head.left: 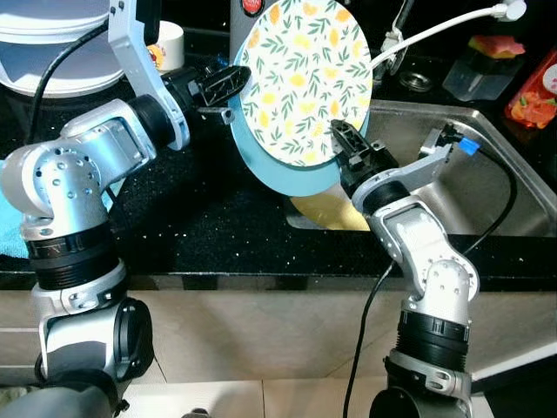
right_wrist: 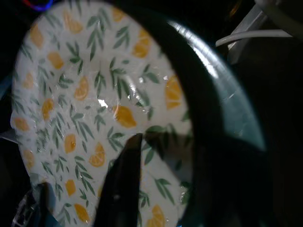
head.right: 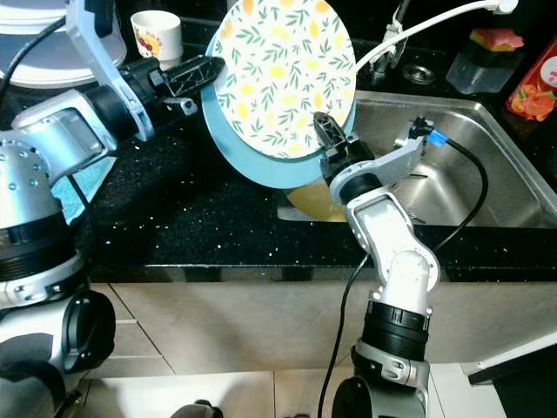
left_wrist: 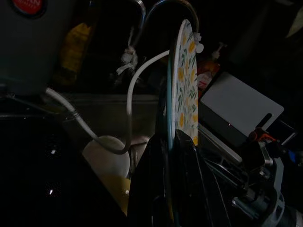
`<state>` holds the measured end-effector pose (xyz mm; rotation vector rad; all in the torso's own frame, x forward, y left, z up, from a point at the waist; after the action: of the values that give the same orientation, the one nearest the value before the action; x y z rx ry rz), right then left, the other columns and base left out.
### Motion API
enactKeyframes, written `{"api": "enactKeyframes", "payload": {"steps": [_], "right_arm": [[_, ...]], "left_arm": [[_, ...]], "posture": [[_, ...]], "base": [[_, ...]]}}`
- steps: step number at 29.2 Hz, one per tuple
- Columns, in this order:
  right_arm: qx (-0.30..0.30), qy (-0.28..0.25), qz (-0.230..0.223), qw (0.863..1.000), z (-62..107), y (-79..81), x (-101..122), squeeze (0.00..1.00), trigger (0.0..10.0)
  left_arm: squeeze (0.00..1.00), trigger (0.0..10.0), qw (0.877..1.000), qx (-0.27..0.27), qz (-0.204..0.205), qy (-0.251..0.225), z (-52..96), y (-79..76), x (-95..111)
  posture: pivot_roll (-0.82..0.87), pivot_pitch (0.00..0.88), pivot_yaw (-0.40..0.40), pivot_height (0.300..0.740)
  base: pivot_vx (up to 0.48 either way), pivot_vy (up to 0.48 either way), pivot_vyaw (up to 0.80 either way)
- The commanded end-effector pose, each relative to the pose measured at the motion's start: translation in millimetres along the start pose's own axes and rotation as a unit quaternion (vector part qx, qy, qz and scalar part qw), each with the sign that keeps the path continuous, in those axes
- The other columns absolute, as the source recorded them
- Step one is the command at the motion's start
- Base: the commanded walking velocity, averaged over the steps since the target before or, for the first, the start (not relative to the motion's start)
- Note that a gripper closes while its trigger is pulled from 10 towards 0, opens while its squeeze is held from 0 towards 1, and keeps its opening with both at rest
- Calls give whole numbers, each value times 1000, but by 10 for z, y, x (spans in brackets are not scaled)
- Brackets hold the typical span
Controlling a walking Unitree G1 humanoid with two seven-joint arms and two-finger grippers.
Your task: Kitchen organization
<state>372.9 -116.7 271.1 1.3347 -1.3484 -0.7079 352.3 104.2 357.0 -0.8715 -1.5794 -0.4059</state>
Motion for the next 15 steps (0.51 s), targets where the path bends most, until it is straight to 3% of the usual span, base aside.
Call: {"api": "enactKeyframes", "payload": {"steps": [1,2,4,8,15], "right_arm": [[24,6,-28,999,-39,90,-87,0,3216],[25,5,-29,999,-37,93,-80,0,0],[21,1,-28,999,-32,70,-67,0,0],[14,0,-26,1000,-30,35,-62,0,0],[-18,29,-32,999,-43,-129,-240,0,0]], "left_arm": [[0,10000,999,-13,27,36,-71,-50,-108],[0,10000,997,15,54,46,-89,56,-141],[0,10000,993,64,82,52,-105,239,-154],[0,10000,991,82,90,56,-104,299,-160],[0,10000,974,162,119,107,2,475,-326]], "posture": [[270,96,-125,740],[270,96,-125,740],[269,100,-126,740],[269,103,-129,740],[274,115,-136,740]], "base": [[0,0,0],[0,0,0],[0,0,0],[0,0,0],[0,0,0]]}}
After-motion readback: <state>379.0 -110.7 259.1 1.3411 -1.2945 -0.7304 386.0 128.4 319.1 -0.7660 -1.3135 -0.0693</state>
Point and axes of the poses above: a point about 5 cm out from each wrist's last joint towards the gripper, its own z axis pointing back from the gripper into the wrist, its own x axis along the axis of the wrist's last joint, y = z × x, the point moved 5 cm from there along -z, pointing out of the wrist towards the gripper, and after that the axes turned 4 degrees about -z, right-handed, at the moved point
